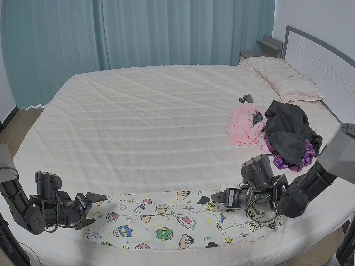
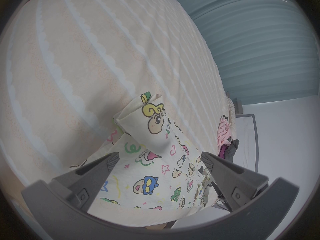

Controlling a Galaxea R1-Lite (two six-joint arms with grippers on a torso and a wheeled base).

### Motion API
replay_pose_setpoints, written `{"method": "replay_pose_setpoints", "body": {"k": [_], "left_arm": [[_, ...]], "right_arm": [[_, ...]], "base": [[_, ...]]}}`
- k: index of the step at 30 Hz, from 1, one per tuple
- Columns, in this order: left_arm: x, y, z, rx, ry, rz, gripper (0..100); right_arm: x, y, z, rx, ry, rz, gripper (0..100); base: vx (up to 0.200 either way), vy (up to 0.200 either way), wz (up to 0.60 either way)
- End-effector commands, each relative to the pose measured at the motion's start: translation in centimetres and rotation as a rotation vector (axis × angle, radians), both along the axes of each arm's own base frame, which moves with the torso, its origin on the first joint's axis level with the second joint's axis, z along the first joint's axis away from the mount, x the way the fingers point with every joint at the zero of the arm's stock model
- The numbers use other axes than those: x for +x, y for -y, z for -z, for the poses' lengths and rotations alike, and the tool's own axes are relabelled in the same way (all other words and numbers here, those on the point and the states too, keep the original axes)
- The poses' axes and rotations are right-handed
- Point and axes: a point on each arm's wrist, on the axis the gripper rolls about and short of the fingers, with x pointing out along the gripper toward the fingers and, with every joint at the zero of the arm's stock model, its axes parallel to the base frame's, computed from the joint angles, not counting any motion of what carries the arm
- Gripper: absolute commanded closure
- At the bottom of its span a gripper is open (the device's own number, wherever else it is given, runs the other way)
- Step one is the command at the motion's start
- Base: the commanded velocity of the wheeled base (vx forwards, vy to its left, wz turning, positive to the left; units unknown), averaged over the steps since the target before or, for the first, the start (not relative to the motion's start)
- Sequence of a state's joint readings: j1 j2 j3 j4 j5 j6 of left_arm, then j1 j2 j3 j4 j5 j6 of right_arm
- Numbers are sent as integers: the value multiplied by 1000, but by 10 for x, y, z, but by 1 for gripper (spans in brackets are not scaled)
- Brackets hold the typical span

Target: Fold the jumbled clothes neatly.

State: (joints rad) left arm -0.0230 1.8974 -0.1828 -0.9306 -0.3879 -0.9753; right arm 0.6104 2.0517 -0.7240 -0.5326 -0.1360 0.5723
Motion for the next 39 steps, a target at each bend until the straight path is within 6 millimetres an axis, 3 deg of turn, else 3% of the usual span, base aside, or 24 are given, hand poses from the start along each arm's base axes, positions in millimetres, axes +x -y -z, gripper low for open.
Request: {"method": "replay_pose_setpoints", "body": {"k": [1,5,6,9,15,21,25,34,39], "left_arm": [[0,0,0,0,0,0,0],[0,0,0,0,0,0,0],[0,0,0,0,0,0,0],[0,0,0,0,0,0,0],[0,0,0,0,-1,0,0],[-1,0,1,0,-5,0,0],[-1,0,1,1,-4,1,0],[-1,0,0,-2,-3,2,0],[-1,0,0,-1,-2,3,0]], "right_arm": [[-11,26,-21,23,30,48,0],[-18,43,-24,25,20,81,0],[-26,58,-26,50,-5,113,0],[-33,69,-29,132,-38,174,0],[-43,86,-25,189,-100,258,0],[-38,98,-14,194,-148,324,0],[-34,99,-11,218,-152,329,0],[-11,92,24,237,-125,329,0],[-1,91,33,247,-91,330,0]], "base": [[0,0,0],[0,0,0],[0,0,0],[0,0,0],[0,0,0],[0,0,0],[0,0,0],[0,0,0],[0,0,0]]}}
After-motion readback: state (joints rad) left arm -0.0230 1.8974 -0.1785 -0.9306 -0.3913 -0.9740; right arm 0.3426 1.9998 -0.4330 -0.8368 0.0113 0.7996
